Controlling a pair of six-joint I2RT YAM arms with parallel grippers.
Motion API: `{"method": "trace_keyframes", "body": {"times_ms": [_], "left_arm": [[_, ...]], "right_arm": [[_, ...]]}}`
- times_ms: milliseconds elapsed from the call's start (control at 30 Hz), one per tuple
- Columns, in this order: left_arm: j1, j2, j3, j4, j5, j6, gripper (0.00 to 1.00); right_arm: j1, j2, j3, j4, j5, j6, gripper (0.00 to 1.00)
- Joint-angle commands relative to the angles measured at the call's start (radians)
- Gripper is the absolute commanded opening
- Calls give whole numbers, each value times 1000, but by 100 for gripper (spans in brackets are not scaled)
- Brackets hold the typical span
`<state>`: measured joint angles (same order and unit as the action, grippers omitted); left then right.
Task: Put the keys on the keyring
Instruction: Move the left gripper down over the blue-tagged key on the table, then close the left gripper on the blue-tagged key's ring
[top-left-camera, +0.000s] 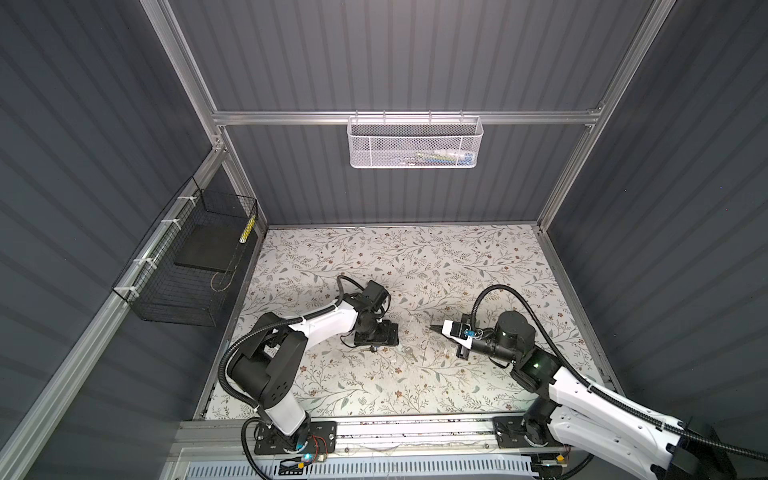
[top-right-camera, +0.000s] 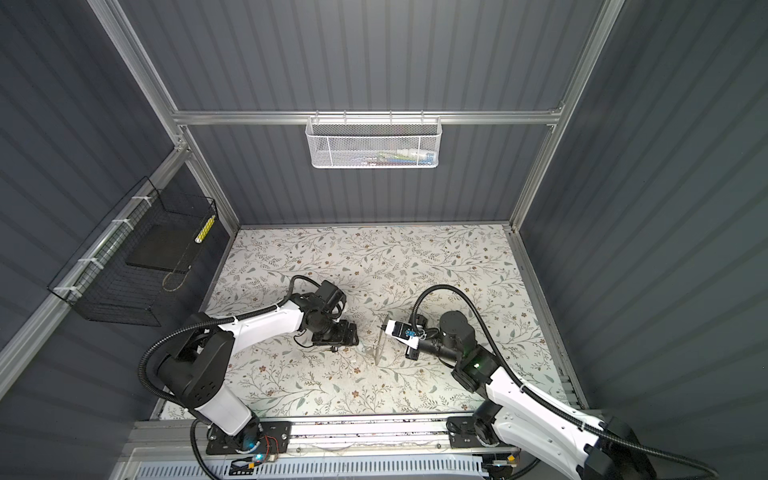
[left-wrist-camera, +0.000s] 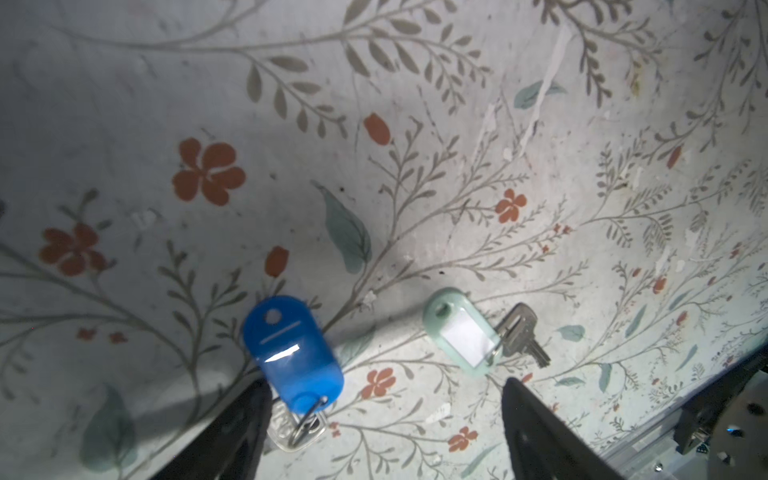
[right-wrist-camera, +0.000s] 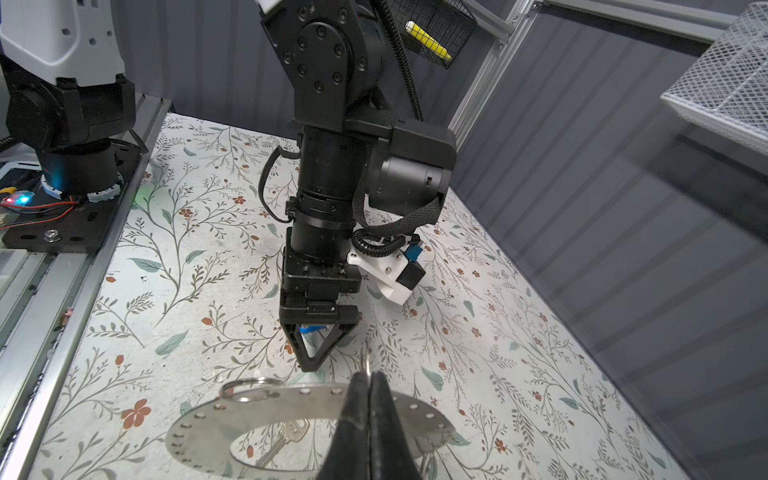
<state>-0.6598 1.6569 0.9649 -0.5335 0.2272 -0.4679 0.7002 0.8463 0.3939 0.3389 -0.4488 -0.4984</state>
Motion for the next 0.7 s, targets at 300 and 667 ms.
{"method": "trace_keyframes", "body": {"times_ms": [300,667], "left_arm": [[-21,-56,66,-181,-205,158,69],[-21,-27,19,-168,-161,193,47]], "right_arm": [[2,4,25,2,-20,-10,0],[3,13,31,-6,-26,-10,0]]}}
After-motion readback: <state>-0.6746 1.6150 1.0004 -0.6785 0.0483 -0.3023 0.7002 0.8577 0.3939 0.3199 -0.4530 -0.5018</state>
